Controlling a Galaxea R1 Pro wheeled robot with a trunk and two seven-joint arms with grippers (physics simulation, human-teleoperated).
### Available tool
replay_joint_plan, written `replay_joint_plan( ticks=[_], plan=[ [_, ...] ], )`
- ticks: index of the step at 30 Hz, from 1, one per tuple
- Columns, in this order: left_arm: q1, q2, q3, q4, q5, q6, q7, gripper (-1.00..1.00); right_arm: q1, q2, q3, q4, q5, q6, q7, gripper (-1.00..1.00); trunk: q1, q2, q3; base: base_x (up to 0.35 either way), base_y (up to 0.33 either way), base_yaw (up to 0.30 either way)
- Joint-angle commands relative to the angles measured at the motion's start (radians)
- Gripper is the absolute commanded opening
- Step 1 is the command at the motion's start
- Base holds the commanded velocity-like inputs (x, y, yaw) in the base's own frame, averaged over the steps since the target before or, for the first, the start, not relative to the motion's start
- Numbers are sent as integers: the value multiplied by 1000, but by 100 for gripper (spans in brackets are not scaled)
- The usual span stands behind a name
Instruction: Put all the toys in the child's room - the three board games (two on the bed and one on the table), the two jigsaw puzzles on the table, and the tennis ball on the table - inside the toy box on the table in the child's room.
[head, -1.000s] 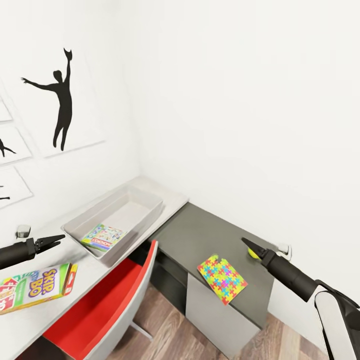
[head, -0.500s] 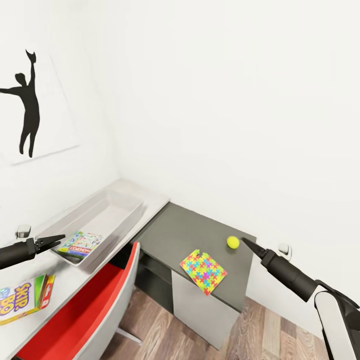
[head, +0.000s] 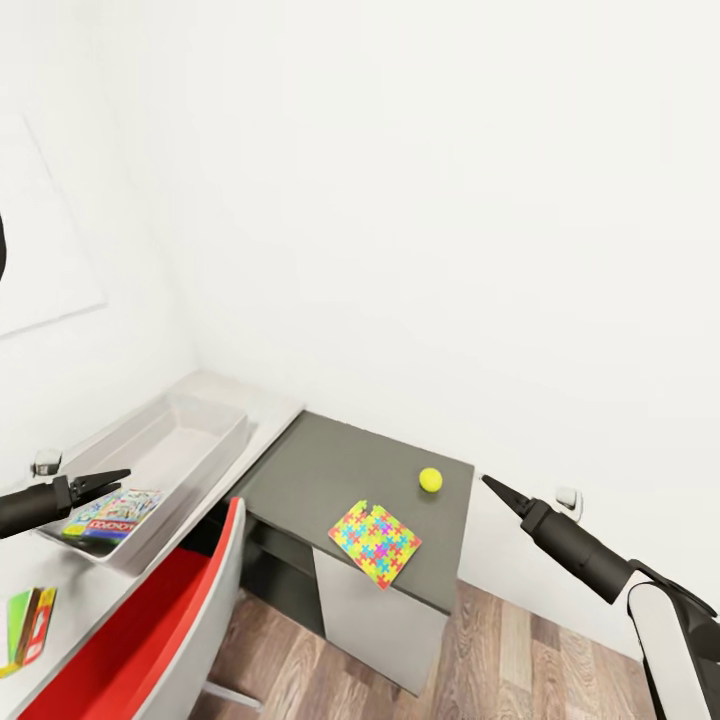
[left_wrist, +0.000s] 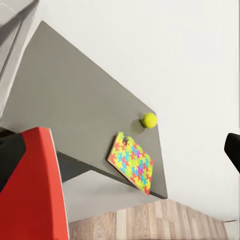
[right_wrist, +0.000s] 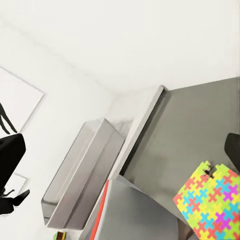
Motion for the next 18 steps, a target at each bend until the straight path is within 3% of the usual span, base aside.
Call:
replay_joint_plan(
  ticks=[1, 18],
  plan=[
    [-1, -1, 3, -1, -11, 10, -9, 100, -1, 1, -1, 0, -1, 6, 2, 100, 1, -2, -1, 0, 0, -247],
    [-1, -4, 0, -1, -11, 10, -9, 100, -1, 3, -1, 1, -1, 6, 2, 100, 1, -2, 16, 0, 0, -247]
  ],
)
